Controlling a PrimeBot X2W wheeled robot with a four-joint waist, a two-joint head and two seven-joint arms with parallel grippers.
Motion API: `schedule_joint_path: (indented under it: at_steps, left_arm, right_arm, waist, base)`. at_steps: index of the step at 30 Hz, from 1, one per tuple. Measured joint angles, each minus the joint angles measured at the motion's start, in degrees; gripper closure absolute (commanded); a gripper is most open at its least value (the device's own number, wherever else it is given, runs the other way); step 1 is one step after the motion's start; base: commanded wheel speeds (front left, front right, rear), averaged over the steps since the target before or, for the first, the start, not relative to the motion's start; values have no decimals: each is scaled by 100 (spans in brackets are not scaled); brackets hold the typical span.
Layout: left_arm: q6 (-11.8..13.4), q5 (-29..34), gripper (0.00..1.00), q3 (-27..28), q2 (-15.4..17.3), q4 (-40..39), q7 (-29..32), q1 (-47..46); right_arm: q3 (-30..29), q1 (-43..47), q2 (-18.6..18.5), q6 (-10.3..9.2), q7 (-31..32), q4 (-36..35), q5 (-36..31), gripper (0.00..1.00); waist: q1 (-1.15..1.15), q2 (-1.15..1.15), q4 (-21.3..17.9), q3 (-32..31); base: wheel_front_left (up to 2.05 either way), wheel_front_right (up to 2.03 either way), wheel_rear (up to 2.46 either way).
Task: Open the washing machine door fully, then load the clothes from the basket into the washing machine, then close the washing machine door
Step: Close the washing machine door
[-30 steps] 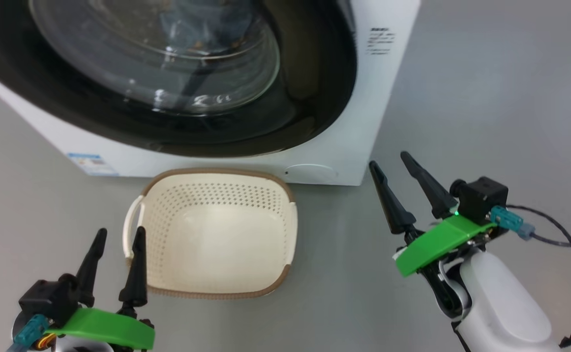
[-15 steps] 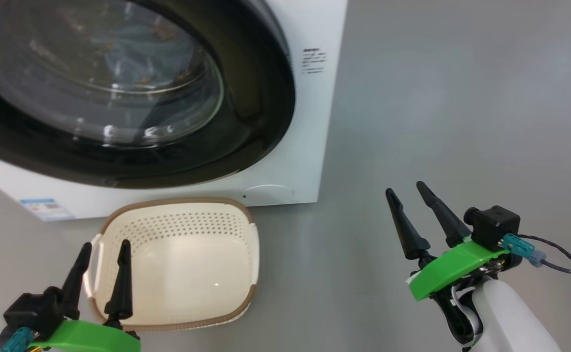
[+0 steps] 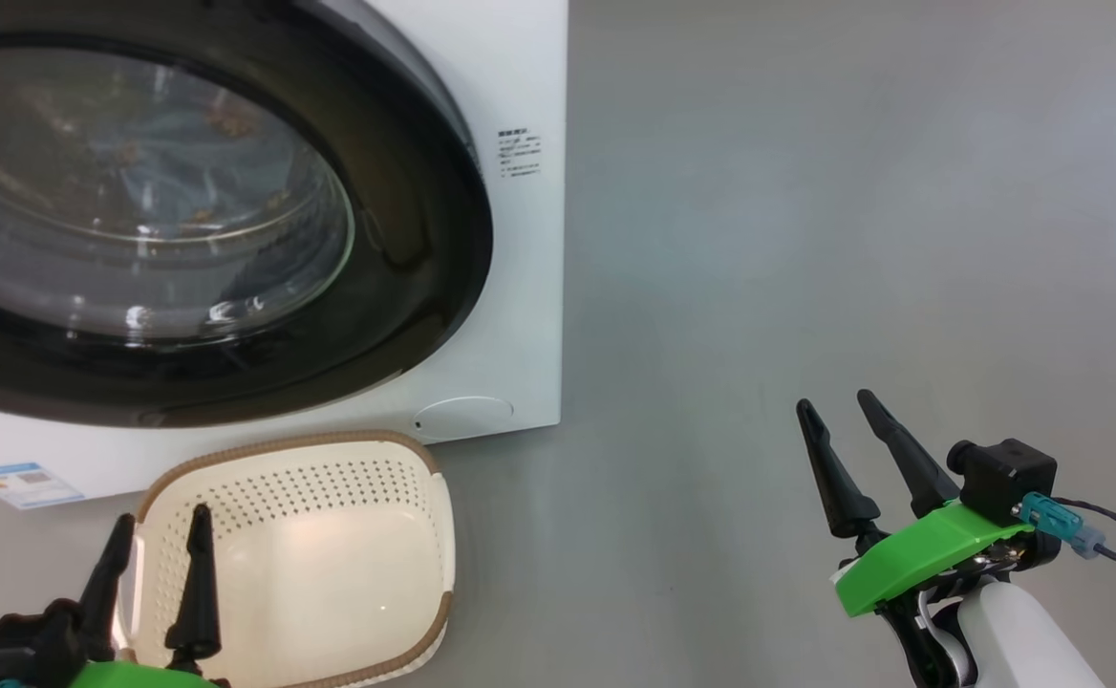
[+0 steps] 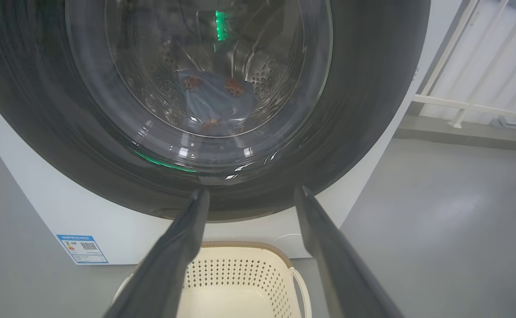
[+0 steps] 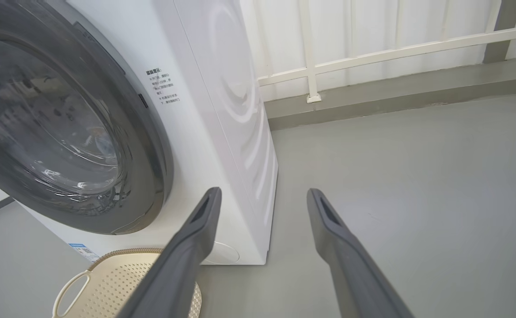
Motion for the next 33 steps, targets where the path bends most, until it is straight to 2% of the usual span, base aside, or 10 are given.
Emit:
schedule_joint_path:
  at_steps: [13,33]
  left_arm:
    - [0,47,0,367,-3,-7,0,228]
    - [0,47,0,572,-51,-48,0,346]
  right_arm:
    - [-308,467,-57,0,0,-222,-49,0]
    - [-471,606,-24,0,0,-277,-97,0]
  waist:
    - [0,0,-157,-190]
    - [0,0,-195,-222]
  base:
    - [0,0,0]
    - [0,0,0]
